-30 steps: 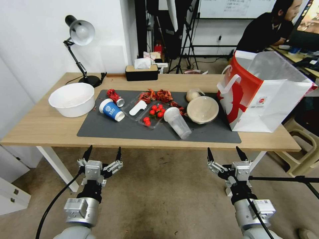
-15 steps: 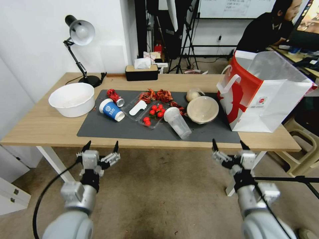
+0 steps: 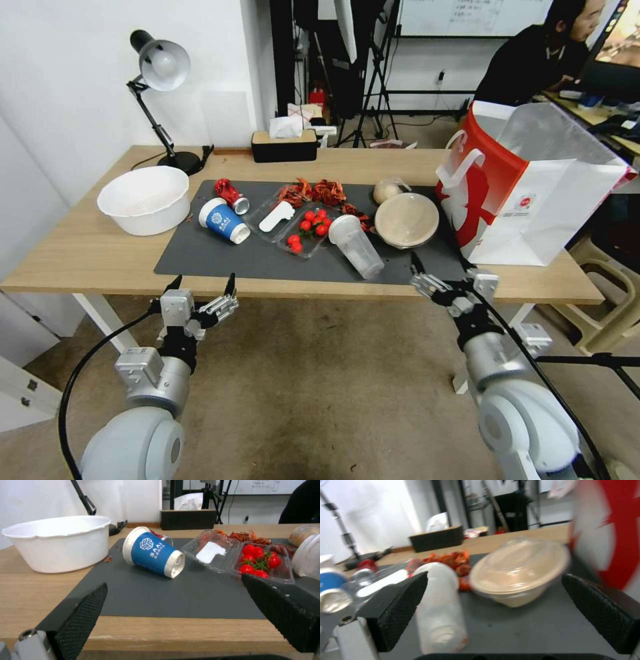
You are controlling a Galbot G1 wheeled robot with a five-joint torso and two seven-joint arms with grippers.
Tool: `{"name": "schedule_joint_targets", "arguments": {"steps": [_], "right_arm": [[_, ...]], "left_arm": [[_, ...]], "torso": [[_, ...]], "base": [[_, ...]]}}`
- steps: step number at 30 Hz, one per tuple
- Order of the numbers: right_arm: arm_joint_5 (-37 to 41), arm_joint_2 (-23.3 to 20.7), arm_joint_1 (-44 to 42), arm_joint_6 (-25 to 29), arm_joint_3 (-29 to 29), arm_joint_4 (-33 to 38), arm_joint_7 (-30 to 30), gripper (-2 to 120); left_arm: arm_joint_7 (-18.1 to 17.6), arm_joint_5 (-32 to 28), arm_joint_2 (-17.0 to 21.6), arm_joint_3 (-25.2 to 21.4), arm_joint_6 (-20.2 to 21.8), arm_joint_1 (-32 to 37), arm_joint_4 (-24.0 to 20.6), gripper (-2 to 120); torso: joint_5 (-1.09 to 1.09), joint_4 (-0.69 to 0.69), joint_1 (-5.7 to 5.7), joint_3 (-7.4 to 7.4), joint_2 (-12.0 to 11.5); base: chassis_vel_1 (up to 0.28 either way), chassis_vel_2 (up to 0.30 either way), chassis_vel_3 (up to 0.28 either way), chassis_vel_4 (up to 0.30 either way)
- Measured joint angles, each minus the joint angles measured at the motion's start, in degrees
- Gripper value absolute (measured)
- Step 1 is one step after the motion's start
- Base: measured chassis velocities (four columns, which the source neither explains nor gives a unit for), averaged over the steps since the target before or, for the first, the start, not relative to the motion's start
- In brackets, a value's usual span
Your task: Pick up the trash from the table and place it into the takeout bag.
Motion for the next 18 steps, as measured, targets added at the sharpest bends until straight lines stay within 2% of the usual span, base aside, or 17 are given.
{"name": "schedule_joint_targets", "arguments": {"steps": [3, 7, 18], "right_arm": [[2.79, -2.70, 4.02, -0.29, -3.16, -3.01, -0.17, 100], [5.19, -4.11, 7.85, -2.13, -6.04, -5.64, 0.48, 100], [10.58, -4.50, 14.65, -6.31, -12.62, -11.81, 4.24, 100]], "left_arm": [[0.03, 0.37, -0.47, -0.08, -0.30, 0.19, 0.02, 100], [0.11, 0.96, -0.80, -0.01, -0.53, 0.21, 0.17, 100], [0.11, 1.85, -1.32, -0.48, -1.95, 0.65, 0.48, 100]], "torso": [[0.00, 0.00, 0.00, 0.00, 0.00], [-0.01, 0.01, 0.00, 0.00, 0.00], [0.00, 0.00, -0.01, 0.00, 0.00]], "base": [[0.000, 0.000, 0.000, 0.000], [0.000, 0.000, 0.000, 0.000], [0.000, 0.000, 0.000, 0.000]]}}
